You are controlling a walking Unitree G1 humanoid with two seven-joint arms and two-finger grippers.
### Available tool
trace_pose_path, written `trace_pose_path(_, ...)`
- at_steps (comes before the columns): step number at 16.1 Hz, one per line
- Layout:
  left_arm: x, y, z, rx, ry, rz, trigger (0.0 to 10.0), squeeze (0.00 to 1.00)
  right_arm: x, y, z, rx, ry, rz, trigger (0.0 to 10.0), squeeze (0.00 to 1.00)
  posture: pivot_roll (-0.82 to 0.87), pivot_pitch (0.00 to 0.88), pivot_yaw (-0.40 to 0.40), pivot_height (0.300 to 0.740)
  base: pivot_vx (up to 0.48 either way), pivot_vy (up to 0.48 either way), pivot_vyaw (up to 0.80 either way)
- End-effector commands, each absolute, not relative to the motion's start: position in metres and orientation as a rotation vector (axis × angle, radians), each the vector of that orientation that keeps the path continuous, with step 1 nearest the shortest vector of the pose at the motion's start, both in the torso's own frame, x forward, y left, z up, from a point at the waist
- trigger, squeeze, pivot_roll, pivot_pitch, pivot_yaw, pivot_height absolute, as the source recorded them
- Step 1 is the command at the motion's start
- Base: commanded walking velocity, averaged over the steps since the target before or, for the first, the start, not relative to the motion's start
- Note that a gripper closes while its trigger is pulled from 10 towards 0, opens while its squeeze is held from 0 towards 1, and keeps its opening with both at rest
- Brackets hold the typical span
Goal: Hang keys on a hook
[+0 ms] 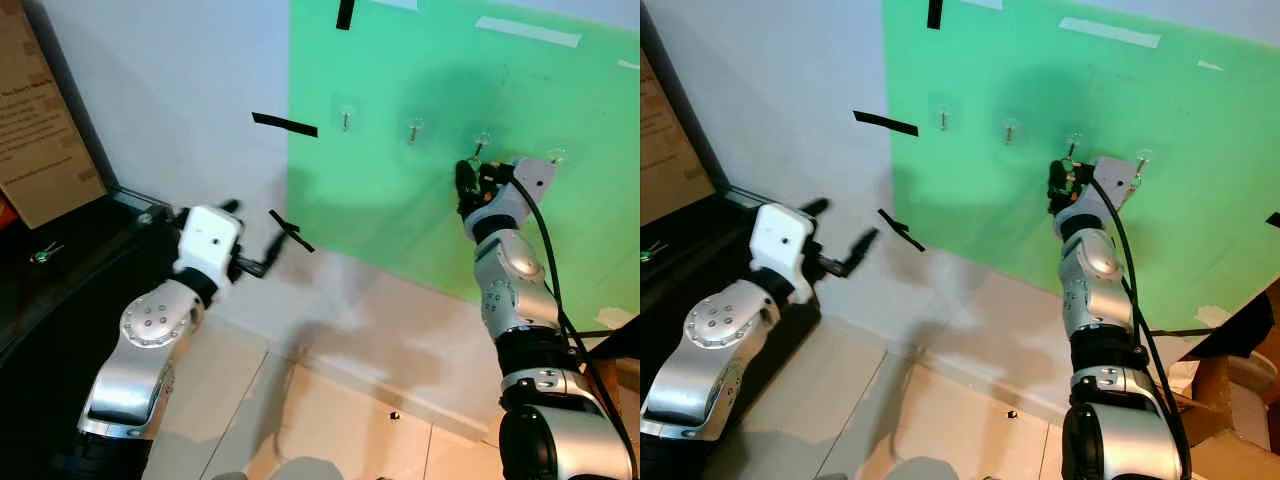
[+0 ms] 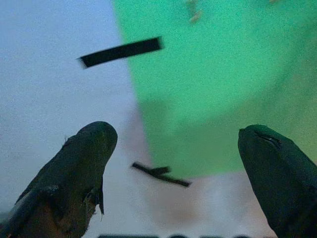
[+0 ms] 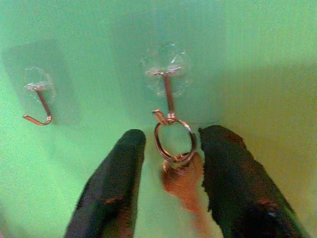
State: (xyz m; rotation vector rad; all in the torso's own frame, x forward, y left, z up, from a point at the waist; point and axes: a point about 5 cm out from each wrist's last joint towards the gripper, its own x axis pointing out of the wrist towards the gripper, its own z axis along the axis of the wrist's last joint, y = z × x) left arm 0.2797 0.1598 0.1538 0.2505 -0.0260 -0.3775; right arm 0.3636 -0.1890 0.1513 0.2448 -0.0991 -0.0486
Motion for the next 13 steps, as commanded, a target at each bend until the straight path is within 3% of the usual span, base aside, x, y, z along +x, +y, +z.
trace_pose_path(1, 0.281, 0.164, 0.151, 0.246, -0.018, -0.317, 10.0, 0.03, 0.361, -0.197, 0.155, 0.241, -0.127, -0.092, 10.0, 1.00, 0.07, 0.000, -0.040, 0.740, 0.000, 0.000, 0.00)
trace_pose_path(6, 0.278, 0.168, 0.151, 0.181, -0.013, -0.285, 10.0, 0.00, 0.353, -0.201, 0.167, 0.269, -0.224, -0.117, 10.0, 1.00, 0.07, 0.000, -0.045, 0.740, 0.000, 0.000, 0.00)
trace_pose_path(8, 0.275, 0.164, 0.152, 0.073, -0.006, -0.317, 10.0, 0.00, 0.345, -0.204, 0.174, 0.227, -0.288, -0.167, 10.0, 1.00, 0.07, 0.000, -0.040, 0.740, 0.000, 0.000, 0.00)
trace_pose_path(13, 0.276, 0.163, 0.151, 0.140, -0.024, -0.315, 10.0, 0.00, 0.327, -0.192, 0.171, 0.350, -0.329, -0.159, 10.0, 1.00, 0.05, 0.000, -0.012, 0.740, 0.000, 0.000, 0.00)
